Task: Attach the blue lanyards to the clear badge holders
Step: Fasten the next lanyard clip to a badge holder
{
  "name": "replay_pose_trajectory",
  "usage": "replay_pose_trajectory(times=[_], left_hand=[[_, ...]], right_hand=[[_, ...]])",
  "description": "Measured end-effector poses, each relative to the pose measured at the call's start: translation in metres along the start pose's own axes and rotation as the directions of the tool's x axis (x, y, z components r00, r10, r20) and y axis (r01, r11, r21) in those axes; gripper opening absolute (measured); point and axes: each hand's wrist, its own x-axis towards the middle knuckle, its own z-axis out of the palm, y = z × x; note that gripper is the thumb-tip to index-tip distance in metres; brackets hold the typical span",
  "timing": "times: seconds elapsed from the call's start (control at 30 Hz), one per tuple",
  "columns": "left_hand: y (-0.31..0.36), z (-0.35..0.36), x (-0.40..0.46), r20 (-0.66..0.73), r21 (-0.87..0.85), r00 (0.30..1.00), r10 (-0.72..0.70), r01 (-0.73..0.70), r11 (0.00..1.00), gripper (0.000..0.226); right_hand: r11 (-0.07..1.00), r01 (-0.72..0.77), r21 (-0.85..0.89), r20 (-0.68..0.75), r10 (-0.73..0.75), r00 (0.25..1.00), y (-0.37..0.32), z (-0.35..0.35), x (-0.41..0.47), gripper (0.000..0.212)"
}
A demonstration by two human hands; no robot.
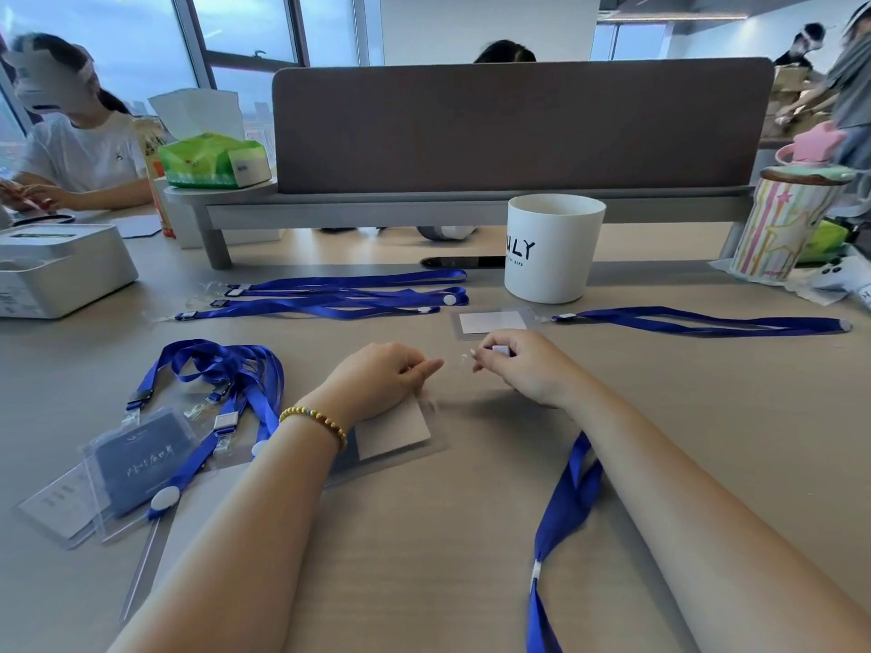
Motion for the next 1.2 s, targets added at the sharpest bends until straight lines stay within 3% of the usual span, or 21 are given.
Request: replay_pose_trajectory(times=[0.13, 0.2, 0.3, 0.4, 0.53, 0.63, 0.73, 0.83, 0.97, 1.07, 1.2], left_hand=[[0.015, -0.003, 0.000, -0.108, -0.240, 0.994, 0.005, -0.031, 0.970, 0.044], [0.024, -0.002, 0.001, -0.091, -0.389, 0.996, 0.006, -0.041, 0.920, 0.039], [0.031, 0.002, 0.001, -0.080, -0.501, 0.997, 0.011, -0.050, 0.864, 0.022], [0.032, 0.001, 0.000, -0.120, -0.564, 0.993, -0.017, -0.054, 0.824, 0.011], [0.025, -0.004, 0.001, -0.227, -0.632, 0.955, -0.193, 0.007, 0.775, 0.011], [0.016, -0.010, 0.002, -0.318, -0.718, 0.871, -0.374, 0.037, 0.695, 0.010], [0.009, -0.013, 0.002, -0.349, -0.784, 0.798, -0.491, 0.039, 0.619, 0.008], [0.010, -0.016, 0.002, -0.305, -0.825, 0.809, -0.503, 0.040, 0.564, 0.008], [0.025, -0.010, 0.001, -0.195, -0.751, 0.913, -0.357, 0.095, 0.653, 0.015], [0.039, 0.000, 0.000, -0.101, -0.604, 0.964, -0.248, 0.138, 0.785, 0.035], [0.059, 0.008, 0.000, 0.020, -0.586, 0.990, -0.137, 0.122, 0.801, 0.031]], right_hand=[[0.994, -0.054, 0.094, 0.096, 0.045, 0.994, 0.000, -0.003, 0.003, 0.023], [0.989, -0.067, 0.131, 0.158, 0.046, 0.986, 0.000, -0.002, 0.003, 0.019], [0.990, -0.040, 0.136, 0.174, 0.016, 0.985, 0.000, 0.001, 0.002, 0.012], [0.994, -0.050, 0.093, 0.156, 0.036, 0.987, 0.002, 0.000, 0.003, 0.021], [0.988, -0.152, 0.041, 0.151, 0.144, 0.978, 0.009, -0.010, 0.005, 0.032], [0.952, -0.210, -0.222, 0.171, 0.250, 0.953, 0.016, -0.025, 0.001, 0.015], [0.836, -0.388, -0.389, 0.128, 0.466, 0.875, 0.017, -0.039, -0.006, 0.028], [0.831, -0.485, -0.272, 0.075, 0.521, 0.850, 0.014, -0.038, -0.007, 0.040], [0.933, -0.348, 0.086, 0.028, 0.347, 0.937, 0.008, -0.025, -0.002, 0.030], [0.983, -0.144, 0.113, -0.101, 0.156, 0.983, 0.005, -0.023, 0.000, 0.024], [0.953, 0.036, 0.301, -0.272, 0.049, 0.961, 0.004, -0.020, 0.004, 0.037]])
